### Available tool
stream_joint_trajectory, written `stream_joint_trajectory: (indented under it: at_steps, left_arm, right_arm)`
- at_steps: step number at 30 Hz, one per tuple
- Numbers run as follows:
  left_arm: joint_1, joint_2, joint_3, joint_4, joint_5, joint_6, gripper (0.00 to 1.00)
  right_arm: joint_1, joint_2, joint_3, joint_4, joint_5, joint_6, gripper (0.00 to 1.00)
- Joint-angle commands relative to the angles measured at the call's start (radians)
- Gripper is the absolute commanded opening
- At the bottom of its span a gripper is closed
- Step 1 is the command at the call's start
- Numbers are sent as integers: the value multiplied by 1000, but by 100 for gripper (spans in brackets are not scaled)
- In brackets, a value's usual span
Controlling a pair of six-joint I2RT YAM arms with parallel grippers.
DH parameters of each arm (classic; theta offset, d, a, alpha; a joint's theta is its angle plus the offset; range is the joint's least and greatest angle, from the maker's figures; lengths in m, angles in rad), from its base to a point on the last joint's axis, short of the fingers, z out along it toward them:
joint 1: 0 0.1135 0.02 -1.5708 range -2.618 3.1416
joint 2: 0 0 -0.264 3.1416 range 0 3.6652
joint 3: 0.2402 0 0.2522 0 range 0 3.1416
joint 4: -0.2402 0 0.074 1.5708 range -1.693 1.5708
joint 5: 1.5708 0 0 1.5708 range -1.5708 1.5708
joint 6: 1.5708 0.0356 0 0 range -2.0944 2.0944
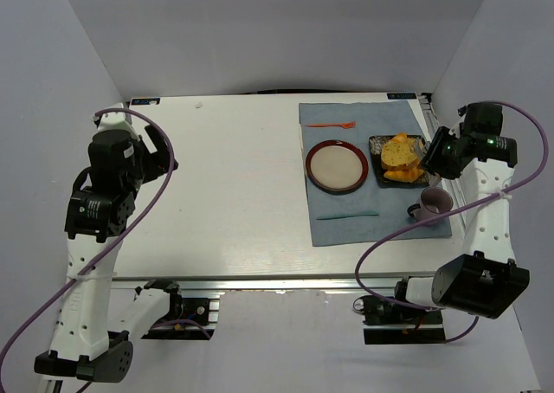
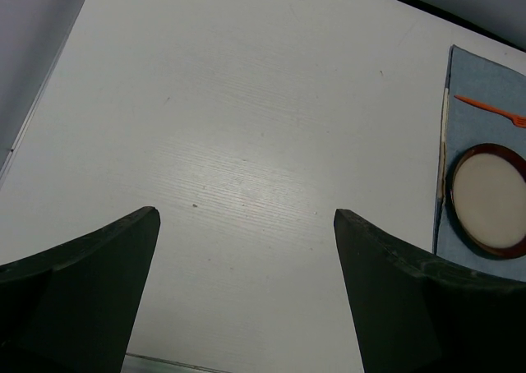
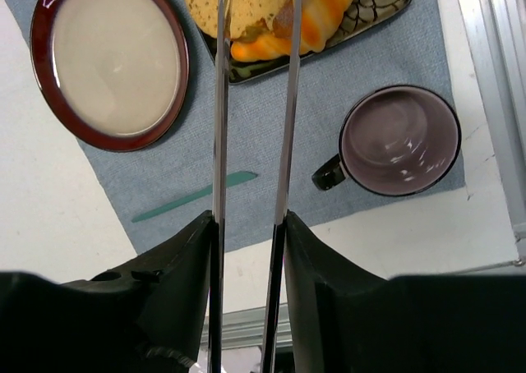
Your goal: Place the bread
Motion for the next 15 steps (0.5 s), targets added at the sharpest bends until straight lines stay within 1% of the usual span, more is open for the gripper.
stream_joint_trajectory:
  at_steps: [1, 6, 15]
  left_arm:
    - [-9, -1, 39, 13, 2, 13, 98]
    - [-9, 2, 44, 13, -11, 21, 98]
    - [-10, 13, 47, 15, -21, 28, 98]
  right_arm:
    - [-16, -1, -4, 77, -31, -44, 44]
    - [-31, 22, -24, 100, -18, -53, 52]
    - [-48, 46, -68, 141, -21, -70, 53]
